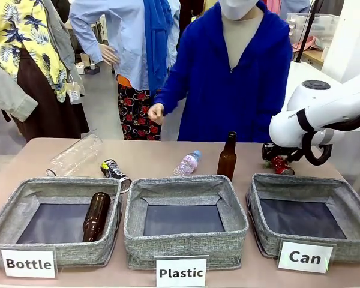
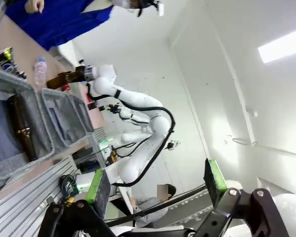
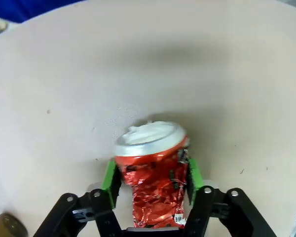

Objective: Sort the can waste into the basket.
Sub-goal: Pick up the can waste from the table and place it in the right Fabric basket.

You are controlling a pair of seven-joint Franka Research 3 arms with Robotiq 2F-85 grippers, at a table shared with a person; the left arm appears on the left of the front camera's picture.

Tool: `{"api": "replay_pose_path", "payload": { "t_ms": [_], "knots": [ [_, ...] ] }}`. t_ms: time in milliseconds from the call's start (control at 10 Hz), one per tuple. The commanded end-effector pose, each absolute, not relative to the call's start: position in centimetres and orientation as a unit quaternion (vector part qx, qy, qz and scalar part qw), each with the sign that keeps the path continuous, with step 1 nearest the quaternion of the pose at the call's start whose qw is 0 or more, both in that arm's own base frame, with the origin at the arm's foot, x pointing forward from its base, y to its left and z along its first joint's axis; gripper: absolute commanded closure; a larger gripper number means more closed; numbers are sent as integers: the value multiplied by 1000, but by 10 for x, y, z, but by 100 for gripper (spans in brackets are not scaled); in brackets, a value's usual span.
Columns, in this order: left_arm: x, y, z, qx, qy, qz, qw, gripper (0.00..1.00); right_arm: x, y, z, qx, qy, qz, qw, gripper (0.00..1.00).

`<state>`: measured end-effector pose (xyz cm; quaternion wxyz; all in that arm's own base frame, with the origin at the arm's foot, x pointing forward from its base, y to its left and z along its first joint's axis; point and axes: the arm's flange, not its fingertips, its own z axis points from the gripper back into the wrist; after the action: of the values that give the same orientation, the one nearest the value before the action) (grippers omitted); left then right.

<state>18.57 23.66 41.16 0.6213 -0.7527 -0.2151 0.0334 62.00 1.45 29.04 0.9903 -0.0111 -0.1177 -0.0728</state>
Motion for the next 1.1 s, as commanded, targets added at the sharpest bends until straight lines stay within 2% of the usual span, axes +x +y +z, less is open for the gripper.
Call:
{"api": "replay_pose_path", "payload": {
  "t_ms": [0,100,200,300,400,600,700,1000],
  "knots": [
    [222,212,398,-735,-171,32,655,0,623,21,296,-22,-110,-88,990,100],
    [245,194,390,-735,-133,25,664,0,623,21,297,-23,-110,-90,990,100],
    [267,174,377,-721,-114,33,683,0,620,20,299,-22,-108,-92,990,95],
    [282,156,362,-713,-87,37,695,0,619,18,299,-24,-107,-93,990,100],
    [291,138,350,-703,-64,42,708,0,617,17,301,-23,-108,-95,989,100],
    [303,116,332,-681,-56,55,728,0,614,15,308,-19,-114,-102,988,100],
    [298,132,340,-697,-59,36,713,0,613,12,311,-19,-112,-108,988,100],
    [298,132,340,-697,-59,36,713,0,600,0,326,-11,-131,-120,984,100]
  ]
}}
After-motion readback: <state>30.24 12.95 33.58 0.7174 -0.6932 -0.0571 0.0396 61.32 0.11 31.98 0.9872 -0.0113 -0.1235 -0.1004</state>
